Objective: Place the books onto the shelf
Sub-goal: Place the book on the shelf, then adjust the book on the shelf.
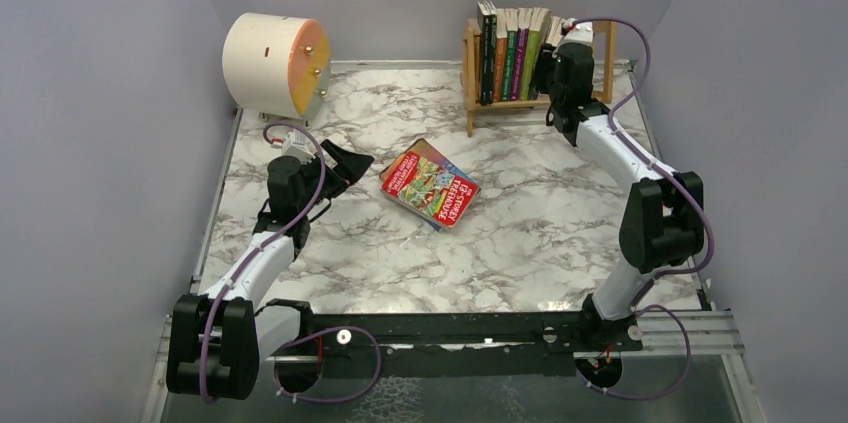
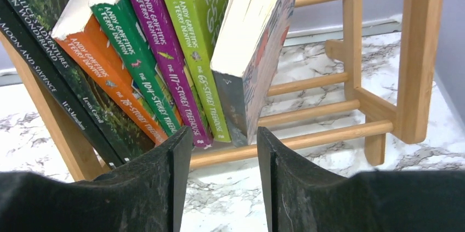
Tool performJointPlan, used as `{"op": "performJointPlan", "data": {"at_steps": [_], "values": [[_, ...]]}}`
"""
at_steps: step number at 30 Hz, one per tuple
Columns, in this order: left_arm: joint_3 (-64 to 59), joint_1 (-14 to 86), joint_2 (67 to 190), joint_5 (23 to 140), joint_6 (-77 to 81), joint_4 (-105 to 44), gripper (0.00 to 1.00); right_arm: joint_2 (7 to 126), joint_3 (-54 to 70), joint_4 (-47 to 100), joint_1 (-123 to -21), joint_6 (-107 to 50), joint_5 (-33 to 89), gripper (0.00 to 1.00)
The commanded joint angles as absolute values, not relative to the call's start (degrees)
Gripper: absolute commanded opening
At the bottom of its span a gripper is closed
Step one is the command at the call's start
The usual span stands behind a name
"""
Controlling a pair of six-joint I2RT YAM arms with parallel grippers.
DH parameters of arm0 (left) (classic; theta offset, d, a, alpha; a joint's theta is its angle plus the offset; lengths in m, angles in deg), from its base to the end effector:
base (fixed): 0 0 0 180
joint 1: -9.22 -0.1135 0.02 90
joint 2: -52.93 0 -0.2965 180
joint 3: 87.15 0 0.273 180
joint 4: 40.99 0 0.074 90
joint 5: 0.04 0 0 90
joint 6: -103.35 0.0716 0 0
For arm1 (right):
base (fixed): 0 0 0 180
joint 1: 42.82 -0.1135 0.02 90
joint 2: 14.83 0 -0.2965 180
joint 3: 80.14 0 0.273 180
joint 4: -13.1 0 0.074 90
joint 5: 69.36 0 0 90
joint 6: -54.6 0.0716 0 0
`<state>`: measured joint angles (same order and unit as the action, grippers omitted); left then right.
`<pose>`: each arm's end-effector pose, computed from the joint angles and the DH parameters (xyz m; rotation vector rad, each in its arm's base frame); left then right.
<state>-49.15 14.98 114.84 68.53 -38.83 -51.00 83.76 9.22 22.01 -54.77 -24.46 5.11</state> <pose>0.2625 -0.0528 0.2306 -0.4916 1.8625 -1.0378 0.4634 0.0785 0.3184 0.1680 1.8680 0.0189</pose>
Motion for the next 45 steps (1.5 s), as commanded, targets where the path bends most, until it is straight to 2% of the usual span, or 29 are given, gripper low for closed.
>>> {"op": "performJointPlan", "data": {"at_steps": [1, 5, 7, 11, 31, 33, 41, 45], "values": [[-49.75, 15.30, 114.11, 68.81, -39.03, -53.08, 0.76, 82.94, 10.81, 23.70, -54.85, -23.32, 1.31, 0.51], [-49.38, 15.29, 113.93, 68.81, -38.94, -53.08, 0.76, 81.94, 9.52, 21.09, -54.83, -21.48, 1.58, 0.53], [-48.96, 15.33, 113.97, 68.83, -38.86, -53.08, 0.76, 81.92, 8.85, 19.41, -54.83, -20.96, 2.14, 0.60], [-48.19, 15.29, 114.26, 68.76, -38.77, -53.08, 0.76, 85.68, 11.02, 19.71, -54.86, -20.62, 1.37, 0.61], [-47.38, 15.31, 117.07, 69.33, -37.71, -53.11, 0.76, 102.33, 17.60, 6.27, -54.77, -23.44, -6.94, 0.53], [-47.25, 15.28, 117.44, 69.40, -37.64, -53.17, 0.76, 103.30, 18.18, 6.20, -54.73, -23.66, -7.23, 0.49], [-46.60, 15.21, 118.73, 69.27, -37.36, -53.17, 0.76, 101.53, 16.44, 6.40, -54.64, -24.64, -9.43, 0.14], [-46.52, 15.33, 119.18, 68.98, -37.35, -53.17, 0.76, 99.38, 15.66, 6.06, -54.28, -26.40, -9.87, 0.06]]}}
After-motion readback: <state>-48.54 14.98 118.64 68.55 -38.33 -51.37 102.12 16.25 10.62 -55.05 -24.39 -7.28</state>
